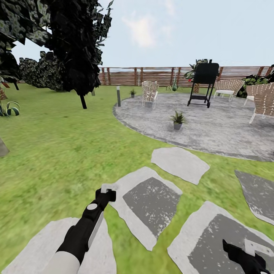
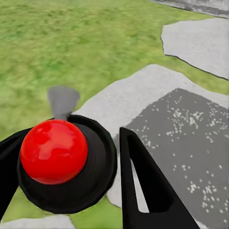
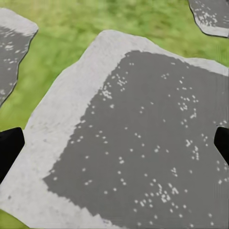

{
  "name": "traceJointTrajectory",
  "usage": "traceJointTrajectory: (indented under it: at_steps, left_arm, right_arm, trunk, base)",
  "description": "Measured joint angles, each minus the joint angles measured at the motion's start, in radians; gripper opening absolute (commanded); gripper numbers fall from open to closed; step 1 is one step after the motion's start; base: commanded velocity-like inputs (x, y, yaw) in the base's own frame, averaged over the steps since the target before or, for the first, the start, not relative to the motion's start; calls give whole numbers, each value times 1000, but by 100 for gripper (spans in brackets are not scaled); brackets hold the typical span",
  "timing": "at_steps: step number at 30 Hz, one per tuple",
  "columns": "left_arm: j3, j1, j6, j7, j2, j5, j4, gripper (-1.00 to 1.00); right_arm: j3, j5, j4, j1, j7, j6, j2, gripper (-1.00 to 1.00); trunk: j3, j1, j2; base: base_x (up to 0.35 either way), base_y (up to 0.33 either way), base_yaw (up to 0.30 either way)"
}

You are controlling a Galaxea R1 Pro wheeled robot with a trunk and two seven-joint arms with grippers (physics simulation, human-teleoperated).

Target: Pick up the pesticide atomizer in the garden and spray insectifuge to fully cover both potted plants in the garden.

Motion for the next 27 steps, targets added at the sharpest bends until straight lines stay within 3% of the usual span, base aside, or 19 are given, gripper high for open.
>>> traceJointTrajectory:
  at_steps: [27]
  left_arm:
    - [-3, 0, 0, -14, -15, 15, 0, -100]
  right_arm:
    - [-3, 2, 0, 0, -2, 0, -6, 100]
  trunk:
    - [0, 0, 0]
  base:
    - [329, 0, 0]
